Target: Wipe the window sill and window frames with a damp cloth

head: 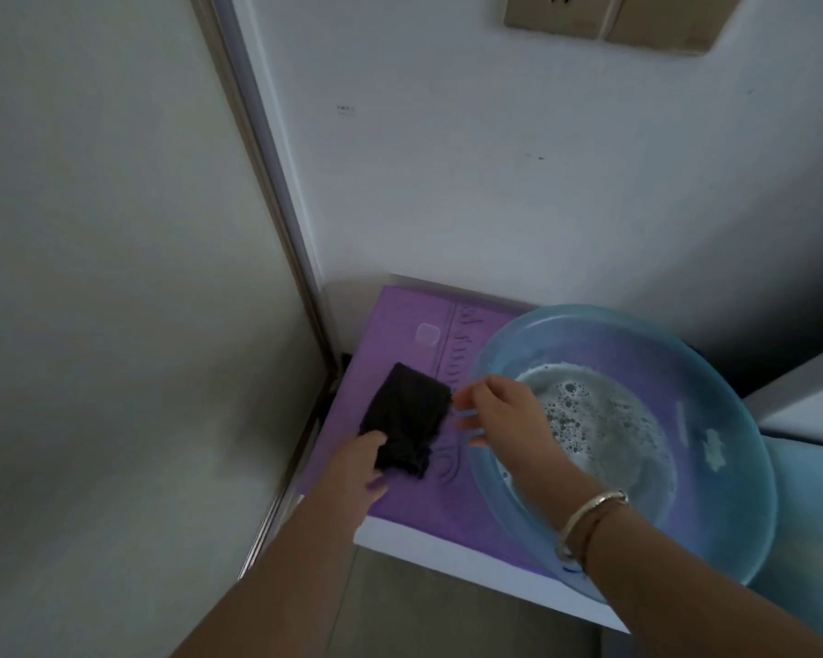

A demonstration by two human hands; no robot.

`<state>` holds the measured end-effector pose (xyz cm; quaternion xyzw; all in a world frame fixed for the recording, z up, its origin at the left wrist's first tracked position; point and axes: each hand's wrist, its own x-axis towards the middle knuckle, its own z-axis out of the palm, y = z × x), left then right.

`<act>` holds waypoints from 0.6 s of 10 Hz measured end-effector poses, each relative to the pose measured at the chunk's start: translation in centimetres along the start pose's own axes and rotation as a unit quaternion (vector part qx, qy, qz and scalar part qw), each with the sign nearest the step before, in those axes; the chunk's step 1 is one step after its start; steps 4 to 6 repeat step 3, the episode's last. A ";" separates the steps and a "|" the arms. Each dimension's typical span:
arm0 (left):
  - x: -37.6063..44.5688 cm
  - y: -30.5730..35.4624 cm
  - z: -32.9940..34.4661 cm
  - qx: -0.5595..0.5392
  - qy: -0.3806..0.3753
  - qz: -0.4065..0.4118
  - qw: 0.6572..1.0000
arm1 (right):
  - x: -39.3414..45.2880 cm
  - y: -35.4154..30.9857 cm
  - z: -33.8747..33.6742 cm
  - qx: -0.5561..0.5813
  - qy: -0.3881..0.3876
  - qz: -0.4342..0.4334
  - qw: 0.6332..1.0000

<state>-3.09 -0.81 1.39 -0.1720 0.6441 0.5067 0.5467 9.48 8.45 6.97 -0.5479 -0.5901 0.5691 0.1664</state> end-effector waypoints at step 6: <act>1.8 -1.4 -2.0 0.230 0.120 0.070 0.963 | 0.3 0.5 -0.7 -0.039 -0.021 -0.017 0.999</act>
